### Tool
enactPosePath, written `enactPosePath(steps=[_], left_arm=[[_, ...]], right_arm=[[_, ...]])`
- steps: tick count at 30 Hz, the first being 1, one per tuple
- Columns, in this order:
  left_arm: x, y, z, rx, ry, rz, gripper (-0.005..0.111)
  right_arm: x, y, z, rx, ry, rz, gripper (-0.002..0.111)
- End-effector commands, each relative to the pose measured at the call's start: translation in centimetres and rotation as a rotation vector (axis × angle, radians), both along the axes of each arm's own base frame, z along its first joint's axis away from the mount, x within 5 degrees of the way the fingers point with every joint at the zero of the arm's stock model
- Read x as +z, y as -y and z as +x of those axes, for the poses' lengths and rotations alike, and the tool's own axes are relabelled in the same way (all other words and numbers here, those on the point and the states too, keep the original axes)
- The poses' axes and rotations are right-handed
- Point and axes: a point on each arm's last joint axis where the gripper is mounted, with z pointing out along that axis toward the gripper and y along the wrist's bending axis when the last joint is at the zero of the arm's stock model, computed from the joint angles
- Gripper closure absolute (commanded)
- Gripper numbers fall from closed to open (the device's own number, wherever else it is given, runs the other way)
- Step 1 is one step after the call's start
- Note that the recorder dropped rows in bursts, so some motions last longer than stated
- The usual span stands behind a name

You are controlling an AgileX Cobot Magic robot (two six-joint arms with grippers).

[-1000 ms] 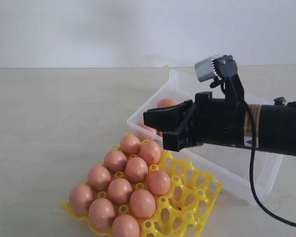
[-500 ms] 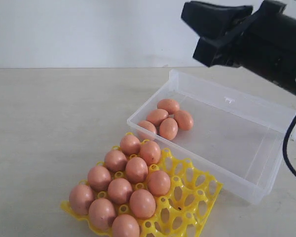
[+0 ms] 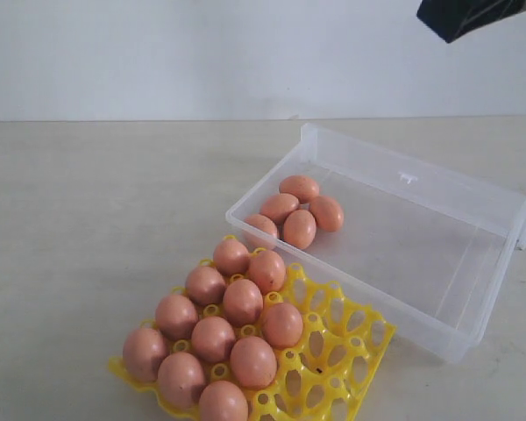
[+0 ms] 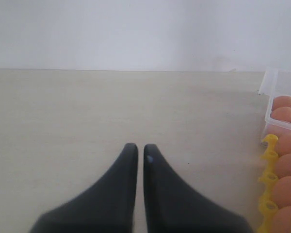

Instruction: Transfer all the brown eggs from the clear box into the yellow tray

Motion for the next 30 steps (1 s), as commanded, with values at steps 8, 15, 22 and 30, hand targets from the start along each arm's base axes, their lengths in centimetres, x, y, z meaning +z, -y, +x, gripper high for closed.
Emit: enactPosePath(steps=[8,15,22,30], left_arm=[[-0.1,0.0,0.0,-0.005,0.002,0.002,0.103],[-0.1,0.0,0.0,-0.005,0.002,0.002,0.103],[-0.1,0.0,0.0,-0.005,0.002,0.002,0.103],[-0.1,0.0,0.0,-0.005,0.003,0.002,0.103]], right_arm=[[0.4,1.9,3.9,-0.342,-0.761,-0.245,0.108],[-2.6,1.4,7.7,-0.431,-1.089,-0.38,0.108],[-7.5,-0.5,10.2,-0.299,-1.412,-0.563,0.108],[-13.2,-2.2,12.0,-0.148,-1.706,-0.71,0.108]])
